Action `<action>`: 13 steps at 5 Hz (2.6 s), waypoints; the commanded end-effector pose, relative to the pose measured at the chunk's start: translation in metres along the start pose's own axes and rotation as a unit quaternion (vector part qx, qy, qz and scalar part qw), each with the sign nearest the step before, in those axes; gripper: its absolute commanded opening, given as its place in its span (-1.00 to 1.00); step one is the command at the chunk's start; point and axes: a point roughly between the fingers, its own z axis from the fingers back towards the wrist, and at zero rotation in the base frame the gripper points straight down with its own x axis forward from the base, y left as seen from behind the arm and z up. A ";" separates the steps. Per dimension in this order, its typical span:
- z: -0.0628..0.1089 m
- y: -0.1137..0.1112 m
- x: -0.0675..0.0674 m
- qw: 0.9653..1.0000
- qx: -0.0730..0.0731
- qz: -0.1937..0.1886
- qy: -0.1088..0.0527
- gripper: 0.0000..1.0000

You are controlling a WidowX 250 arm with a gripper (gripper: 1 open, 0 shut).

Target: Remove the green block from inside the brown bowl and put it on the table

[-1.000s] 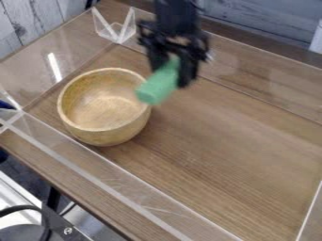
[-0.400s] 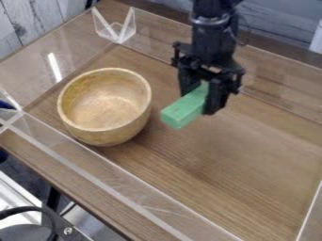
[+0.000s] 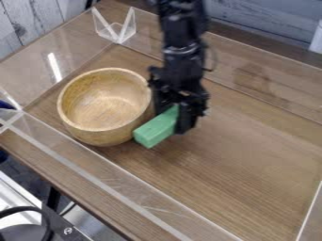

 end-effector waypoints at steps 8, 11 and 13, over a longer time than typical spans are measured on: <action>0.003 -0.015 0.026 0.994 -0.034 0.066 -0.087 -1.00; -0.014 -0.058 0.038 0.996 -0.042 0.035 -0.064 -1.00; -0.021 -0.090 0.031 0.998 -0.018 0.033 -0.043 -1.00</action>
